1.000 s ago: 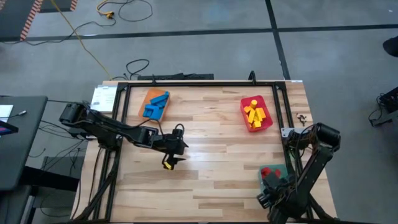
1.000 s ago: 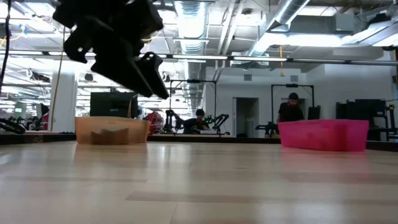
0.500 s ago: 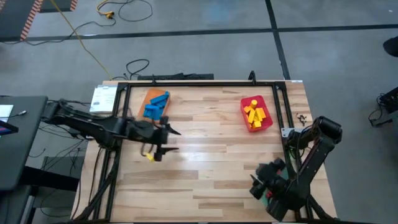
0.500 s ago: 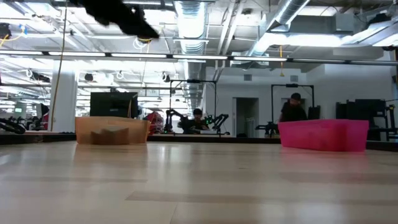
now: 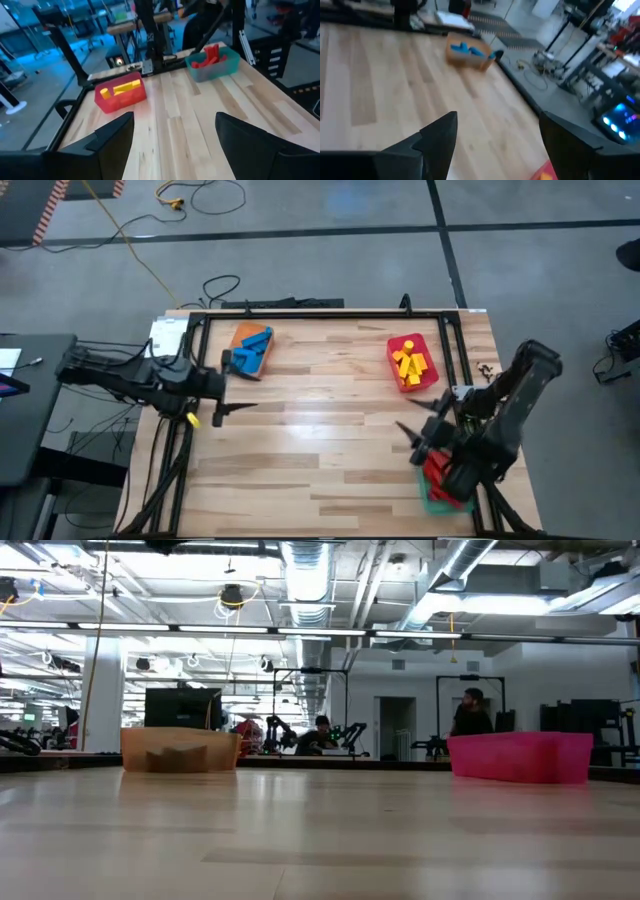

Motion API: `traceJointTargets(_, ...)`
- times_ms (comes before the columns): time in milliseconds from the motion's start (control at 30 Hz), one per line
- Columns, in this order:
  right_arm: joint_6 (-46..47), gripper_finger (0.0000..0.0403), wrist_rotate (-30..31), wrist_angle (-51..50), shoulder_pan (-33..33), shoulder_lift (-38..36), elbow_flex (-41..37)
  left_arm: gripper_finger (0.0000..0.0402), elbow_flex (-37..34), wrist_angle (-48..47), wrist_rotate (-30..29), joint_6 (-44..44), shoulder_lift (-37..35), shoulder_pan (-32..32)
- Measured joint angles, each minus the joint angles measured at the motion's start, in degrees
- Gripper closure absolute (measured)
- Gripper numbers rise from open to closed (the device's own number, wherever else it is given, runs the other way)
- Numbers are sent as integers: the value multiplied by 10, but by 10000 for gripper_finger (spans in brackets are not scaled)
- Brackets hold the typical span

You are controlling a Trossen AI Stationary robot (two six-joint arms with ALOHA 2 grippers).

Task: Sort blocks
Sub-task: Return to Home Position

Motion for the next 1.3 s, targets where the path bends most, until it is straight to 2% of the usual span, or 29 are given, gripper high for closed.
traceJointTargets(200, -59, 112, 58, 46, 24, -124, -75, 127, -122, 97, 0, 1, -120, 12)
traceJointTargets(400, -144, 112, 102, 180, 63, -247, -190, 127, -214, 191, 29, -26, -226, 27)
traceJointTargets(567, -174, 112, 137, 262, 80, -323, -287, 127, -242, 192, 34, -46, -264, 38)
traceJointTargets(733, -125, 112, 198, 269, 107, -378, -368, 127, -263, 217, 37, -58, -267, 42)
traceJointTargets(900, -43, 113, 202, 250, 133, -406, -420, 127, -302, 255, 40, -66, -267, 42)
traceJointTargets(1200, 23, 113, 203, 236, 130, -408, -446, 127, -340, 296, 37, -79, -267, 43)
traceJointTargets(1300, 14, 113, 202, 298, 138, -393, -446, 127, -340, 294, 36, -89, -267, 44)
